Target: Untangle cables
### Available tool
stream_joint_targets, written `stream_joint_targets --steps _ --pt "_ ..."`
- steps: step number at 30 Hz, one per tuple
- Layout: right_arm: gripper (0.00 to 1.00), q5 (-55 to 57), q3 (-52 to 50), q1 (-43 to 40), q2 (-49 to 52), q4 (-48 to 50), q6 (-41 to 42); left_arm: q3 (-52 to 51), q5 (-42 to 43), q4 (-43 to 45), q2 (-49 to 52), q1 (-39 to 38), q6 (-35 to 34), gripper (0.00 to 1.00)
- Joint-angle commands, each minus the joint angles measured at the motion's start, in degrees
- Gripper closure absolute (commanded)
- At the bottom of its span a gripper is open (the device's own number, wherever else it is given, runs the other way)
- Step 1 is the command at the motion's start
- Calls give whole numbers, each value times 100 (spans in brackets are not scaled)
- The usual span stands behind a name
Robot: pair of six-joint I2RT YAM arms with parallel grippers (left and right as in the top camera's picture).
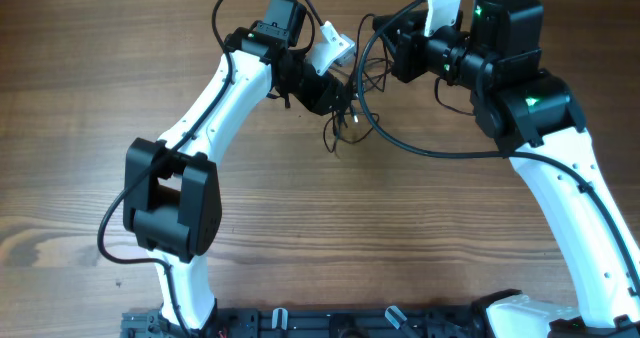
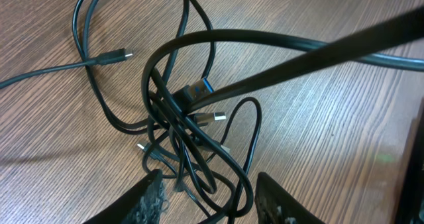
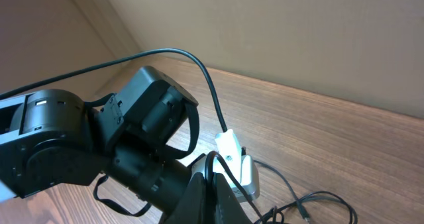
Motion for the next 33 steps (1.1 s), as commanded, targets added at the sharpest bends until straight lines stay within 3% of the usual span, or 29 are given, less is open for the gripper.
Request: stream_joint_targets --steps 1,10,15,16,22,26,33 --pt "96 -151 190 -22 -151 68 116 -76 173 17 66 -15 131 57" --pt "96 -151 190 -22 -153 96 118 -105 173 17 68 -155 133 58" --pt "96 -151 190 -22 -153 81 114 -105 175 17 68 -271 138 86" --pt "95 -151 190 -22 -153 81 114 -105 175 17 68 -289 138 87" --pt "96 -151 190 -22 -153 81 109 -105 634 -87 68 -315 289 85" --pt "96 -151 190 -22 -153 79 116 -105 699 -138 68 -313 420 96" --pt "96 -2 188 -22 -151 -83 105 -103 706 -52 68 -50 413 96"
